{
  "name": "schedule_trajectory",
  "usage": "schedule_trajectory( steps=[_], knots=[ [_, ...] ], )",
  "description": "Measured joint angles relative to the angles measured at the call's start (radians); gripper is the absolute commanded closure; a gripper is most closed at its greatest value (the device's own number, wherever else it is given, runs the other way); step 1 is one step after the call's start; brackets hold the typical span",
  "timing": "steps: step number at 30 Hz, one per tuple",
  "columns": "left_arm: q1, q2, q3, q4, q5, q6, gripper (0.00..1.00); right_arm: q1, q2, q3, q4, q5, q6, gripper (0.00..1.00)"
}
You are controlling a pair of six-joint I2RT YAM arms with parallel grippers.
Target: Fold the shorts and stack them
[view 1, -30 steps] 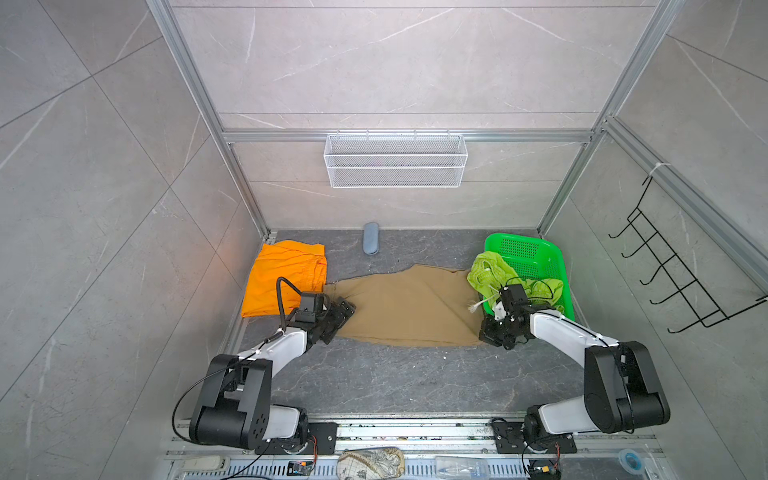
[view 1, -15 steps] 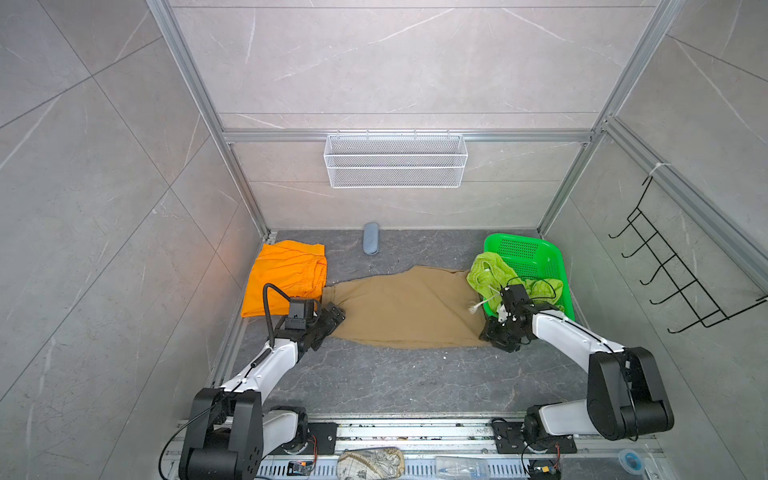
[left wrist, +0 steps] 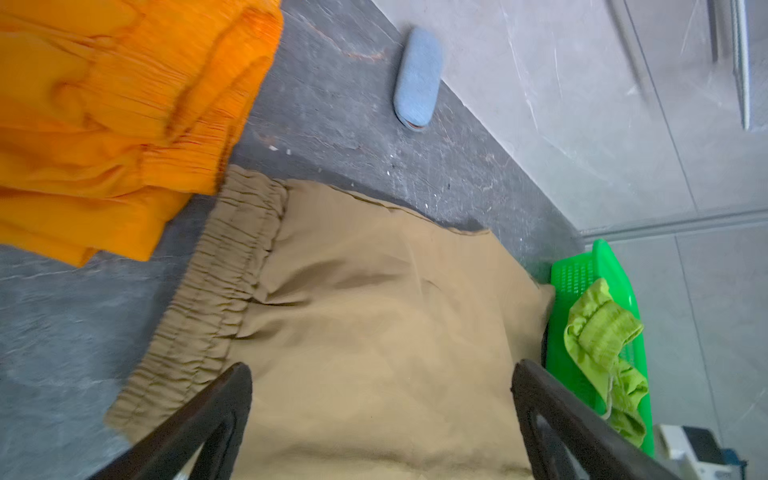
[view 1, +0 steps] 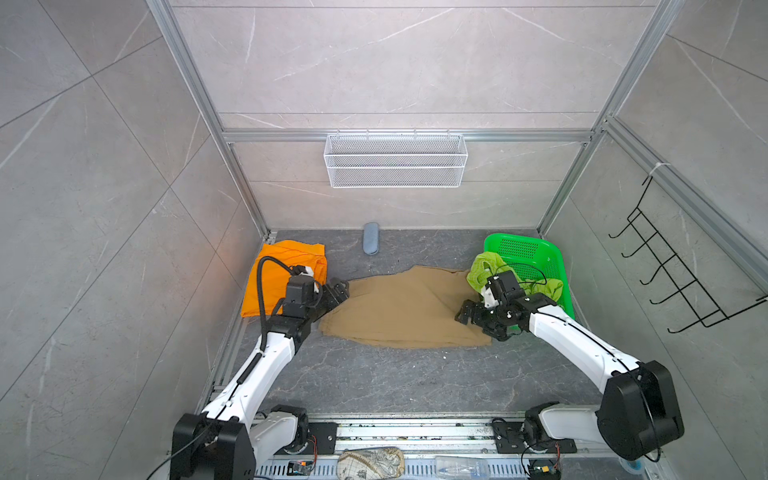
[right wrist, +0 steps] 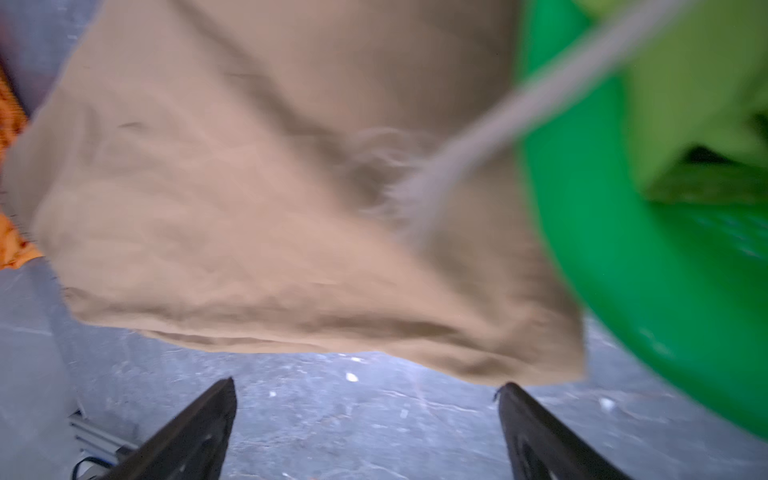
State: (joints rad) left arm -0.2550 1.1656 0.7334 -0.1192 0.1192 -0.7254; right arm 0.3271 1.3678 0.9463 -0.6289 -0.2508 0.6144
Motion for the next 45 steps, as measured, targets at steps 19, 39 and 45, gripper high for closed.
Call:
schedule_trajectory(
  steps=[19, 39, 45],
  knots=[
    [-0.091, 0.294, -0.018, -0.039, -0.063, 0.037, 0.0, -0.104, 0.298, 0.265, -0.034, 0.159, -0.11, 0.01],
    [-0.017, 0.02, 0.105, -0.278, -0.398, 0.278, 0.0, 0.077, 0.173, 0.223, 0.009, 0.228, -0.174, 0.01],
    [0.081, 0.141, 0.102, -0.352, -0.34, 0.239, 0.0, 0.205, 0.063, 0.156, 0.077, 0.413, -0.22, 0.01]
  ],
)
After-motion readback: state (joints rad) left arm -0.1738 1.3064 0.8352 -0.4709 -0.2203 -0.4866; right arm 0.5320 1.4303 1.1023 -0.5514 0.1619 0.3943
